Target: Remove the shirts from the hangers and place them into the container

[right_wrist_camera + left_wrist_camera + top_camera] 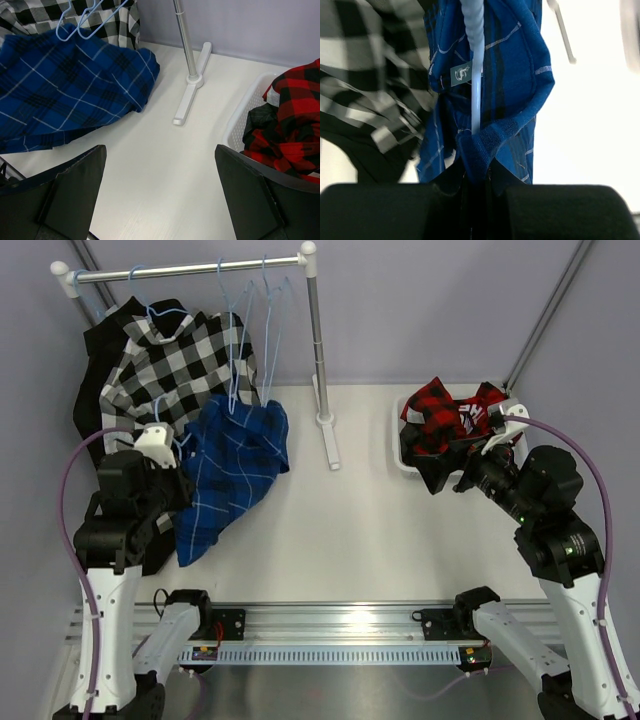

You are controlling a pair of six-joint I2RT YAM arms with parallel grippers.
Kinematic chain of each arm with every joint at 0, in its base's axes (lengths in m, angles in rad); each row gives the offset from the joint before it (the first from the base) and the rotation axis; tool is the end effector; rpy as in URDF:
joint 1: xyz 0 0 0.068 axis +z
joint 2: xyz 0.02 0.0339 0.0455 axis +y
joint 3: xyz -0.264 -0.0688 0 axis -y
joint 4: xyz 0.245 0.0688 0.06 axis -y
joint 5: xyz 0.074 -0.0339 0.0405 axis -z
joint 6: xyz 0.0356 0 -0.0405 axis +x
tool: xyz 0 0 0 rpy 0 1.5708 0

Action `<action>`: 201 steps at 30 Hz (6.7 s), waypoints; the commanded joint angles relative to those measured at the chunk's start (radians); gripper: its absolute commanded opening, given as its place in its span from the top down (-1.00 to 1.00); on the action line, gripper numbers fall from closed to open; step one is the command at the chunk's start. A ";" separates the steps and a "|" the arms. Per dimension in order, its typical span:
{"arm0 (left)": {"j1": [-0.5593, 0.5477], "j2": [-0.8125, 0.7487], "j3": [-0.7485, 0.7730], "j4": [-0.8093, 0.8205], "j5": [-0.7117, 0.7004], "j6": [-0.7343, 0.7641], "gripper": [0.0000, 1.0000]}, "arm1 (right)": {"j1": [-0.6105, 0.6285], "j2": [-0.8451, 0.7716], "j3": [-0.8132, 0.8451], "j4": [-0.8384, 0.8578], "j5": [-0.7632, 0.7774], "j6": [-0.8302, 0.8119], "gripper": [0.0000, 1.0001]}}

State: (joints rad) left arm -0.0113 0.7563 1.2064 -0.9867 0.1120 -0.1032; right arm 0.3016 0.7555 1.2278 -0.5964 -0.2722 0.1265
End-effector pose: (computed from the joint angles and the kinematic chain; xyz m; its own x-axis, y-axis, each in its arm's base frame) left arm 0.1164 -0.0053 0.3994 -0.5195 -0.0965 -0.8490 0.0540 0.9879 -0.1454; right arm 0.1176 0.0466 0.4460 -0.1855 0.0696 -0.9802 -0.5216 0.8384 0.1582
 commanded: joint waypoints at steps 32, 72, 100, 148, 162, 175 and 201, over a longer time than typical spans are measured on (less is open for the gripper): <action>-0.716 0.526 0.703 0.019 0.196 -0.093 1.00 | 0.264 0.295 0.338 0.122 -0.055 -0.042 -0.89; -0.788 0.526 0.655 0.131 0.060 0.002 0.02 | 0.422 0.507 0.401 0.290 0.268 -0.119 1.00; -0.762 0.635 0.671 0.329 0.201 0.022 0.00 | 0.421 0.489 0.364 0.294 0.277 -0.145 1.00; -0.704 0.233 0.237 0.224 -0.179 0.128 1.00 | 0.232 0.441 0.465 0.179 0.496 -0.120 1.00; -0.705 0.241 0.134 0.252 -0.065 -0.001 1.00 | 0.228 0.421 0.550 0.201 0.286 0.037 1.00; -0.753 0.109 0.004 0.388 0.080 -0.024 -0.13 | 0.234 0.395 0.466 0.199 0.214 0.071 1.00; -0.673 0.377 0.413 0.151 0.454 0.143 -0.89 | 0.269 0.334 0.166 0.261 0.170 -0.051 1.00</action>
State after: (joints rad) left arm -0.6861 1.0649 1.6001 -0.8288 0.4450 0.0132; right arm 0.5579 1.0962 1.3602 -0.4141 -0.0727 0.1074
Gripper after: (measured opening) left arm 0.966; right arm 0.055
